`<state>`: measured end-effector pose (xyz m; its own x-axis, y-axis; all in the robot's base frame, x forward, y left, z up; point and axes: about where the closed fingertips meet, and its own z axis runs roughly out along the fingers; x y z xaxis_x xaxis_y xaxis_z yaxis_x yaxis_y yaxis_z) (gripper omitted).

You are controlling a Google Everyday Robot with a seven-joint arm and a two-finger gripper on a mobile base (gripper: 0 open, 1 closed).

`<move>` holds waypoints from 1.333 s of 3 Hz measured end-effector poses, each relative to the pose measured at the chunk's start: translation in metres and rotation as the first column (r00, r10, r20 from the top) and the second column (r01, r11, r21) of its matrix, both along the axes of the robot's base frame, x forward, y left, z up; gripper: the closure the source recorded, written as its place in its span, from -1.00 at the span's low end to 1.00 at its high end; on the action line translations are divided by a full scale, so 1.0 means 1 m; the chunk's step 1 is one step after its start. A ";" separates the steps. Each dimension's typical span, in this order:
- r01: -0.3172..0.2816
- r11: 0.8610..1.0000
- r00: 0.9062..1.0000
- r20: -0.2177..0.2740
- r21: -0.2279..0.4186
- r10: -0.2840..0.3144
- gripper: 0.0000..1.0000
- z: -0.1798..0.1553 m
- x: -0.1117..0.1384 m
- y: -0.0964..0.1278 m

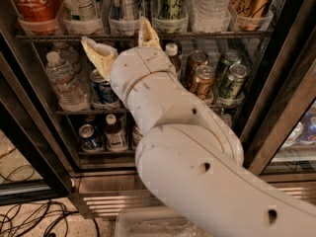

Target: Pick redbull can from top shelf of fridge

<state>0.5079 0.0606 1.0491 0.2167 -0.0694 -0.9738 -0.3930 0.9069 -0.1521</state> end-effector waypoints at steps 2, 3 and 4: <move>0.048 0.999 0.998 0.045 -0.013 -0.047 -0.40 0.004 0.032 0.000; 0.062 0.998 0.997 0.050 -0.026 -0.061 -0.38 0.004 0.047 0.002; 0.077 0.996 0.995 0.061 -0.039 -0.074 -0.22 0.009 0.058 0.002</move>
Offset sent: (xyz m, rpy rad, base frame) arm 0.0635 0.0043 -0.0015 -0.0280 -0.0477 -0.0801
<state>0.5661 0.0627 1.0580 0.2668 -0.1277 -0.9552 -0.3128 0.9261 -0.2111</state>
